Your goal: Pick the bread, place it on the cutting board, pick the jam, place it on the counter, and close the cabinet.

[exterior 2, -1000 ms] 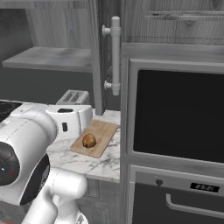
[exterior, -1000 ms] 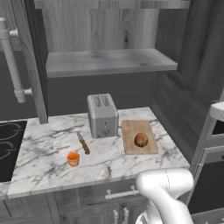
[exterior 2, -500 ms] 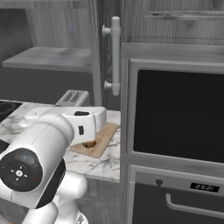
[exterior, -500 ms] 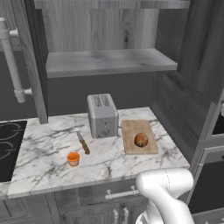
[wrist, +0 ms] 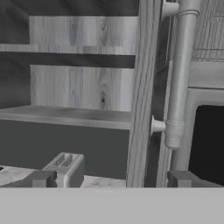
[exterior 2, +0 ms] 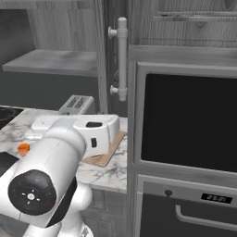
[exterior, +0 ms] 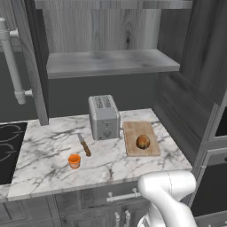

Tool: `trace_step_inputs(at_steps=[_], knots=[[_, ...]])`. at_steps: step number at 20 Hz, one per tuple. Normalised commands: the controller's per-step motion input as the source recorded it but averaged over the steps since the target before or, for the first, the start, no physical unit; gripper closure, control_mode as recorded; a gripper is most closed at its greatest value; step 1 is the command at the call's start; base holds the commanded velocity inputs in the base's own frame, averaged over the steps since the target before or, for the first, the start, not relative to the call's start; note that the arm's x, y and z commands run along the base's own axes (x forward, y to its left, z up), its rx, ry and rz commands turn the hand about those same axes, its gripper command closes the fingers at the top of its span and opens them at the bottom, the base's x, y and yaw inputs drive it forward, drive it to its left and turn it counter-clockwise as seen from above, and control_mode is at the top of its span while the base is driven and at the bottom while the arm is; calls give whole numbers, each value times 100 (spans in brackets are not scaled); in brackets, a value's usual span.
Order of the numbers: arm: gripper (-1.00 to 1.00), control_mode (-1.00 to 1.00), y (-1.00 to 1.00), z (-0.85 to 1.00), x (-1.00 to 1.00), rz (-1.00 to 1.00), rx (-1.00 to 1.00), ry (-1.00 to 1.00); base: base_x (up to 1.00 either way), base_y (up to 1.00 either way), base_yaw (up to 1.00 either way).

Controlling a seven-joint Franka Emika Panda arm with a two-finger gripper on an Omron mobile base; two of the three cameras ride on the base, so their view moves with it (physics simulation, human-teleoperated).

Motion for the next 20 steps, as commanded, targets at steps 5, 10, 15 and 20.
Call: trace_step_inputs(at_steps=[5, 10, 15, 20], knots=[[-100, -100, -14, 0, -1, 0, 0, -16, 0, 0, 0], [-100, -100, -15, 0, 9, 0, 0, -5, 0, 0, 0], [-100, -100, -17, 0, 30, 3, 1, 0, 0, 0, 0], [-100, -100, -17, 0, 27, 4, 1, 0, 0, 0, 0]])
